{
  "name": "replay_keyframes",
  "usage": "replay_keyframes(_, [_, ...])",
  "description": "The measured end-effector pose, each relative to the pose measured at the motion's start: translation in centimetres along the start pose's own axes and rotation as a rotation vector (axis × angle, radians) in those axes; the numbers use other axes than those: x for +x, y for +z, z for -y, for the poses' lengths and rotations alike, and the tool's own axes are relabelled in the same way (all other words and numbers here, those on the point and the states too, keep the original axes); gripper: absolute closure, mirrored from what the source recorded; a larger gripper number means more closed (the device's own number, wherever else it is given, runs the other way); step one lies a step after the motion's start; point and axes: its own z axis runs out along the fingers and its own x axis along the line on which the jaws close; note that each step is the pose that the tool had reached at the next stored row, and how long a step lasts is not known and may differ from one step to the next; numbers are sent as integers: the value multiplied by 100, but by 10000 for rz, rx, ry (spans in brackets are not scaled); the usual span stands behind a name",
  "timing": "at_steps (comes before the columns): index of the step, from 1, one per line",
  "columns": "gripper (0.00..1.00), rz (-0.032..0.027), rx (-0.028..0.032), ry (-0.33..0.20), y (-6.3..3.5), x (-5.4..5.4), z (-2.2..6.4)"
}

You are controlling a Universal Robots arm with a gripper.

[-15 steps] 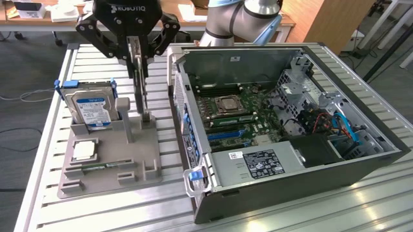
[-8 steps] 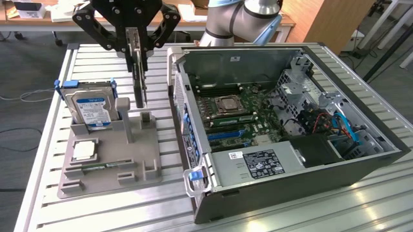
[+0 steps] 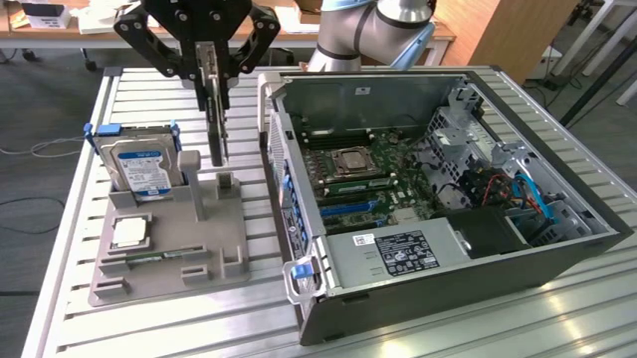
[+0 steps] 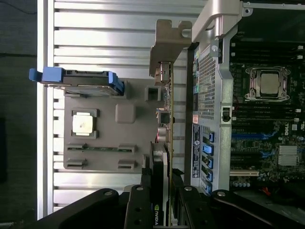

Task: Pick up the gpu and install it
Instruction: 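Pick up the gpu and move the gpu toward the slot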

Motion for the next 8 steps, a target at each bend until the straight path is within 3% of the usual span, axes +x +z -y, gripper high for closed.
replay_keyframes(8, [73, 3, -3, 4, 6, -180, 0])
